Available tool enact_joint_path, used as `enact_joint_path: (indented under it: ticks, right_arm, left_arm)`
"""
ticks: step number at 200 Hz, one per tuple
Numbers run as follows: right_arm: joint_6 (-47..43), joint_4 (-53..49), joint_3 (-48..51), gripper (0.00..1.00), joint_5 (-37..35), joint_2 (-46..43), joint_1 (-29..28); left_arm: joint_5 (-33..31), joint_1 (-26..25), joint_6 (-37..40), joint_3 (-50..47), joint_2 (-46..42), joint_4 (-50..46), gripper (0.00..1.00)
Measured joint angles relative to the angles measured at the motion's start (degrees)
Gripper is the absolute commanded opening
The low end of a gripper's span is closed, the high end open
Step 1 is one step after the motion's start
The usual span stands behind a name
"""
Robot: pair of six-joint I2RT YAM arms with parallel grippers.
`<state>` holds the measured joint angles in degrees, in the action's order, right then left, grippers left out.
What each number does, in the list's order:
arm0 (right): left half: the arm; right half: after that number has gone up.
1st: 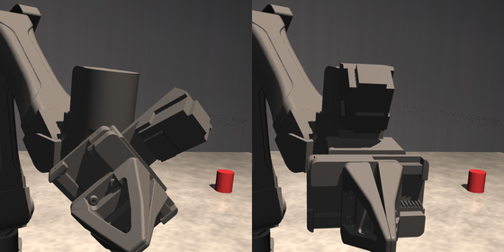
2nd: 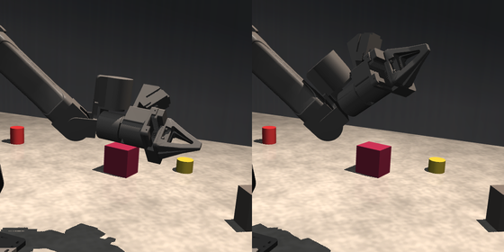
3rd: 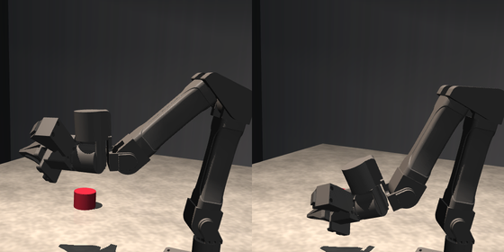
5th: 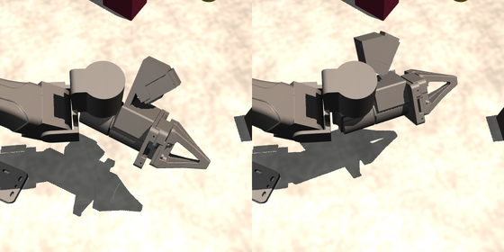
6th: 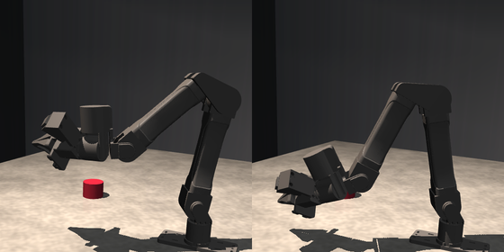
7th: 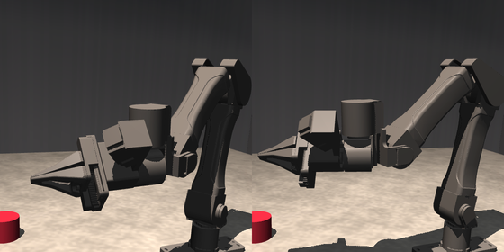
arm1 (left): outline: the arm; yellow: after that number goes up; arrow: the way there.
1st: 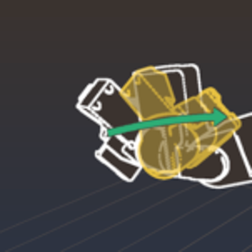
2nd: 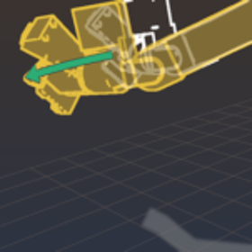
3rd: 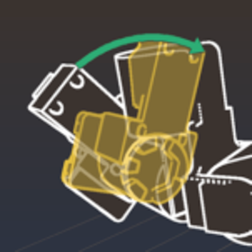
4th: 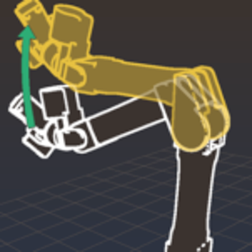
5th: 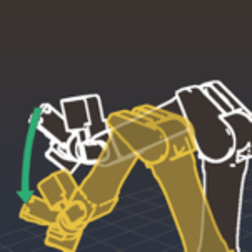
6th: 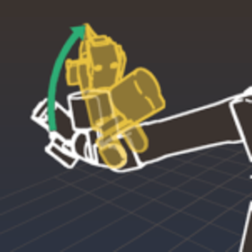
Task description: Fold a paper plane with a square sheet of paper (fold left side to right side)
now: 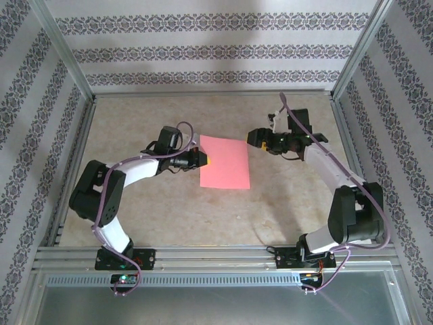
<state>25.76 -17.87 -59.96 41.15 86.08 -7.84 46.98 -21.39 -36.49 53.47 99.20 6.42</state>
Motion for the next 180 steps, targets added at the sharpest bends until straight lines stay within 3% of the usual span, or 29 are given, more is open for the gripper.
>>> enact_joint_path:
  ticks: [36,99,148,180]
  right_arm:
    - [3.89,5.03,3.76,0.54,-3.69,7.39,-1.90]
    - [7.19,9.42,2.56,0.19,-5.53,16.33,-7.28]
    - [7.06,9.29,0.90,0.15,-7.52,21.07,-8.17]
    - [6.45,7.82,0.85,0.15,-8.98,21.68,-8.17]
  left_arm:
    - [-4.15,0.00,2.45,0.87,6.27,-4.94,0.00]
    - [-7.08,0.00,5.29,4.20,7.69,-10.51,0.00]
    - [-7.19,0.00,6.32,4.35,7.69,-12.35,0.00]
    - [-7.21,-0.04,6.45,5.09,7.69,-12.98,0.19]
